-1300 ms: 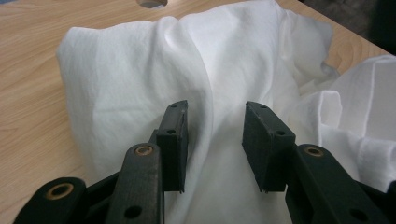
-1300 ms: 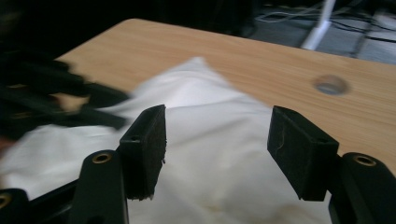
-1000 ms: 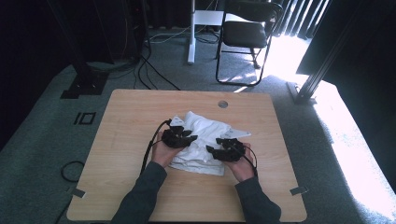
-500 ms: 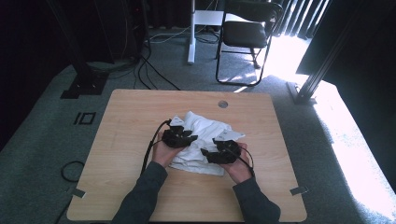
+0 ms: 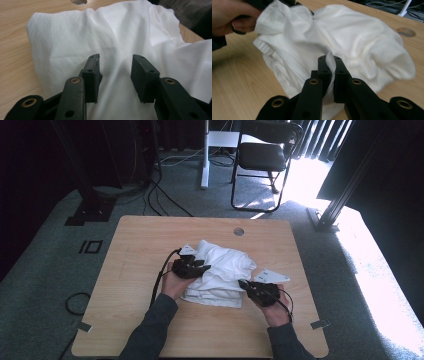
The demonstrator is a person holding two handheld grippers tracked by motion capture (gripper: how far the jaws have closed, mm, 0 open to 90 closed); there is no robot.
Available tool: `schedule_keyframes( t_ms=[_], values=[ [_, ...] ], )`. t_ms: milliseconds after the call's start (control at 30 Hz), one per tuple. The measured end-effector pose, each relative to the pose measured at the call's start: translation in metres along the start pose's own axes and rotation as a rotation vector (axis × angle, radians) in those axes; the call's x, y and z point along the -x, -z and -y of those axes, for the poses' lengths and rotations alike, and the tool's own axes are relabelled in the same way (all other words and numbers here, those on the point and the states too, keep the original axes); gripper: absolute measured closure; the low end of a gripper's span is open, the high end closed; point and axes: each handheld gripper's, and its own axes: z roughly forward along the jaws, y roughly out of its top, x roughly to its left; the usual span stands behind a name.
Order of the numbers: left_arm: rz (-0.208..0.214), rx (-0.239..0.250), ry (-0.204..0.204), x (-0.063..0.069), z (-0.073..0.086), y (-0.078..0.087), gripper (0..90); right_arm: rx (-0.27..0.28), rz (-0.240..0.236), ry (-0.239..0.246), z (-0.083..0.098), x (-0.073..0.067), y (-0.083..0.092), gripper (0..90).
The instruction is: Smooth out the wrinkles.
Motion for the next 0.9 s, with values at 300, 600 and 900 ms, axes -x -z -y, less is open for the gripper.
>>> schedule_keyframes(
  t_ms=[300,600,900],
  values=[
    [0.006,-0.005,-0.014,0.007,0.000,0.001,59.9,0.013,-0.003,-0.081,0.020,0.015,0.021,44.3],
    [0.015,-0.010,-0.038,0.018,-0.003,-0.004,59.8,0.111,0.011,0.026,-0.019,-0.009,0.014,41.1],
    [0.014,-0.013,-0.045,0.020,-0.003,-0.004,59.6,-0.147,0.084,0.091,0.007,-0.019,-0.046,60.2]
  ],
)
